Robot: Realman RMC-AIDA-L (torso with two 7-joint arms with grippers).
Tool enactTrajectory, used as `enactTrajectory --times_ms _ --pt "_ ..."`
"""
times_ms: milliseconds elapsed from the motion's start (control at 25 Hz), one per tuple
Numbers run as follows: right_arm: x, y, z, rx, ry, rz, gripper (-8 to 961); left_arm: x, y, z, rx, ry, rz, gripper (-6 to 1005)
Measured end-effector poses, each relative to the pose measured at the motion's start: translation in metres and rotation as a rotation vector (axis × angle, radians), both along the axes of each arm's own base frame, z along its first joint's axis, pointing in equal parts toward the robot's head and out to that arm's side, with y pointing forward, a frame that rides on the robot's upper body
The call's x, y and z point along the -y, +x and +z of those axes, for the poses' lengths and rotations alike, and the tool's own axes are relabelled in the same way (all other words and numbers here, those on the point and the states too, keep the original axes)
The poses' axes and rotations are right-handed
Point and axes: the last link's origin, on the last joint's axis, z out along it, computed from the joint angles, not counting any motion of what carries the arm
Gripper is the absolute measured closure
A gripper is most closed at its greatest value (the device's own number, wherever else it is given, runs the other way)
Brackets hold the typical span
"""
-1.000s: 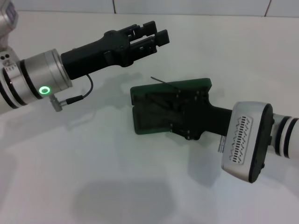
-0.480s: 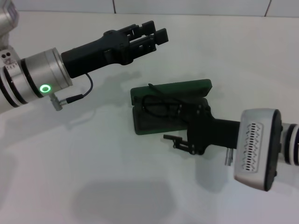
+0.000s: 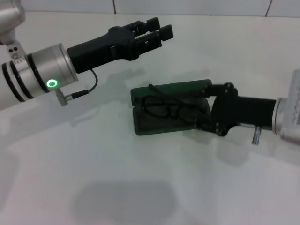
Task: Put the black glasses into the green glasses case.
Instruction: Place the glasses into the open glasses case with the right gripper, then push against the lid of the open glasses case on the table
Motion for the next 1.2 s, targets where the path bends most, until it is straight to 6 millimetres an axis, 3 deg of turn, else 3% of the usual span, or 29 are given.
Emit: enactTrajectory --times_ms 520,720,1200 --pt "-0.021 -0.011 -0.013 0.027 0.01 -0.026 426 -0.001 0.002 -0.003 -0.005 -0.002 0.001 378" --pt "-0.016 -0.013 -0.026 0.054 -0.039 -0.015 426 0.0 0.002 -0.003 -0.007 -0.005 0.001 378" --pt "-0.009 -0.015 -0.027 0.038 -0.077 -0.001 421 0.0 -0.001 -0.002 -0.015 -0.006 0.002 379"
